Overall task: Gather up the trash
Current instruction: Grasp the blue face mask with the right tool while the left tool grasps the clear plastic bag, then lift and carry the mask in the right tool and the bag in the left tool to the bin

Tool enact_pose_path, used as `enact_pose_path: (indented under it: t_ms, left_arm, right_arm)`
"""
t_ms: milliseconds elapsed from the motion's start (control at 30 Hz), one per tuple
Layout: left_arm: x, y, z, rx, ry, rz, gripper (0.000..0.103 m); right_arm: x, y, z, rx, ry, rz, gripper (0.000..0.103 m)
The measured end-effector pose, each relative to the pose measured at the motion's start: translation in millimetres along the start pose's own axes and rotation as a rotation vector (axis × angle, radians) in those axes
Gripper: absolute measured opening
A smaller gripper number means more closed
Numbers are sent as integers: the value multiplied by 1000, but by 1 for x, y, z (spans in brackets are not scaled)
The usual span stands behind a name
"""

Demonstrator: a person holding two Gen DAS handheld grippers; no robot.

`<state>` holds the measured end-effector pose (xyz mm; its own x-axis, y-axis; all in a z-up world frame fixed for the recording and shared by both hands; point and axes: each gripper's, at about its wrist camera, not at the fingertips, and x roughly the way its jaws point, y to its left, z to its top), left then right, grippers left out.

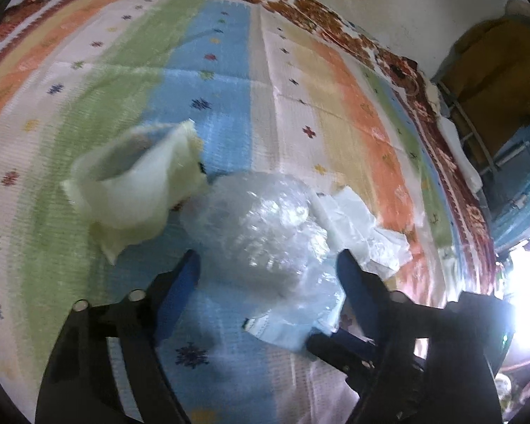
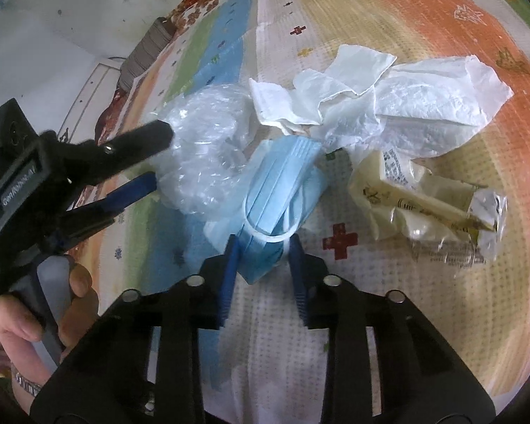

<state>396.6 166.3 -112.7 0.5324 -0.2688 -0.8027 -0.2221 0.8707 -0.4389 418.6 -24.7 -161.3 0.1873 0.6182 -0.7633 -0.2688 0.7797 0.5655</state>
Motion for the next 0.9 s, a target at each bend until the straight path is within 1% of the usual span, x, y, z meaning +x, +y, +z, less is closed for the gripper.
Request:
enact_pose_path:
  t_ms: [67, 100, 133, 167, 233, 300, 500, 633, 733, 800, 833, 900]
  left_arm:
    - [4, 0, -1, 10, 11, 11, 50]
    - [6, 2, -2, 6, 16, 8, 48]
    - [6, 3, -2, 4, 13, 9, 45]
    - [4, 3, -2, 4, 6, 13, 40]
    - [-2, 3, 0, 1, -4, 14, 37]
    - [-11, 2, 1, -7, -22, -2, 36]
    - [-30, 1, -2, -29, -40, 6, 34]
    - [-42, -1, -7, -34, -50, 11, 33]
    - [-50, -2, -13, -37, -53, 11, 33]
    - [-57, -4, -16, -30, -60, -6, 33]
    - [-60, -5, -17, -26, -64, -5, 33]
    - [-68, -8, -20, -18, -75, -12, 33]
  right_arm:
    - [1, -1, 1, 1, 1, -6, 16]
    - [1, -1, 1, -2, 1, -9, 11]
    - [2, -1, 2, -6, 1, -13, 10]
    - [1, -1, 2, -10, 0, -14, 7]
    - [0, -1, 3, -15, -2, -13, 4]
    - [-4, -1, 3, -21, -5, -15, 3]
    - [-17, 7, -2, -48, -15, -28, 2]
    - [-28, 17, -8, -96, -12, -47, 2]
    - [-38, 23, -9, -139, -16, -75, 2]
    - [-47, 24, -10, -166, -24, -108, 1]
    - [-54, 25, -10, -185, -35, -146, 1]
    - [-62, 26, -12, -209, -40, -168, 1]
